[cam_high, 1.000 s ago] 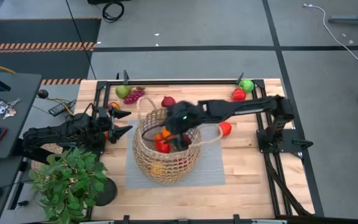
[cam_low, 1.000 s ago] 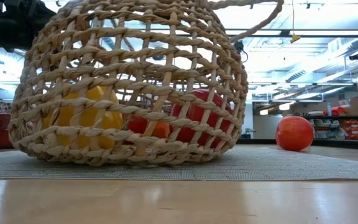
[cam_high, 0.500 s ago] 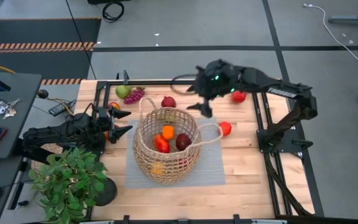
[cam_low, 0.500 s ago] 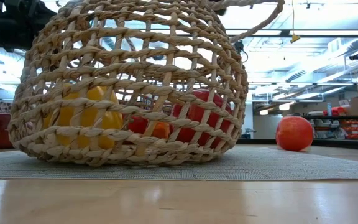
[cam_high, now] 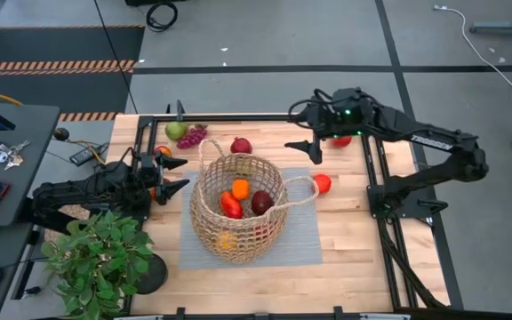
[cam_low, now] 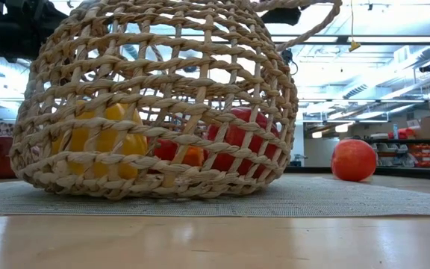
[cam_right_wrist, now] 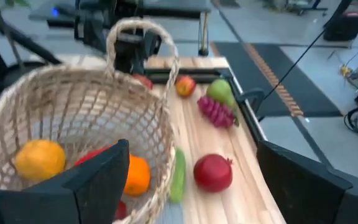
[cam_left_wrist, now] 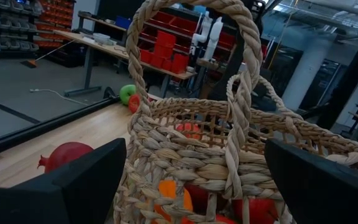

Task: Build produce basket
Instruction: Put the red apple into the brown woven basket

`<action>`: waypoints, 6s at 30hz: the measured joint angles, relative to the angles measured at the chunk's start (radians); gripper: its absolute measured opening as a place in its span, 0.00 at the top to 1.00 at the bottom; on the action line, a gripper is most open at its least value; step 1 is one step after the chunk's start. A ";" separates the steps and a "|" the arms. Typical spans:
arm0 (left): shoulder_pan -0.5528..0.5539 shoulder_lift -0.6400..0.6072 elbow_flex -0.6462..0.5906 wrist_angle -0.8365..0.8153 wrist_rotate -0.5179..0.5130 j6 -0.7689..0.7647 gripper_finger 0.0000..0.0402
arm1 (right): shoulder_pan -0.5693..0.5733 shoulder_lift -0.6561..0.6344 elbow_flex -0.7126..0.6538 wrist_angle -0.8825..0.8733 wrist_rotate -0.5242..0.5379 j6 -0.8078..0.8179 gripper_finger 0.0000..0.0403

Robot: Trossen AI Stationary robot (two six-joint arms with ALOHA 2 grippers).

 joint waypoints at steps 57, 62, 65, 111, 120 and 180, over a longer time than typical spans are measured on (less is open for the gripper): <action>0.000 0.000 0.000 0.000 0.000 0.000 0.03 | -0.305 -0.119 -0.550 0.451 0.432 0.268 0.11; 0.000 0.000 0.000 0.000 0.000 0.000 0.03 | -0.372 -0.127 -0.637 0.430 0.434 0.424 0.11; 0.000 0.000 0.000 0.000 0.000 0.000 0.03 | -0.395 -0.122 -0.671 0.404 0.463 0.486 0.11; 0.000 0.000 0.000 0.000 0.000 0.000 0.03 | -0.532 -0.018 -0.824 0.345 0.518 0.628 0.05; 0.000 0.000 0.000 0.000 0.000 0.000 0.03 | -0.530 0.091 -0.790 0.412 0.518 0.619 0.05; 0.000 0.000 0.000 0.000 0.000 0.000 0.03 | -0.095 -0.210 -0.736 1.081 -0.046 0.515 0.13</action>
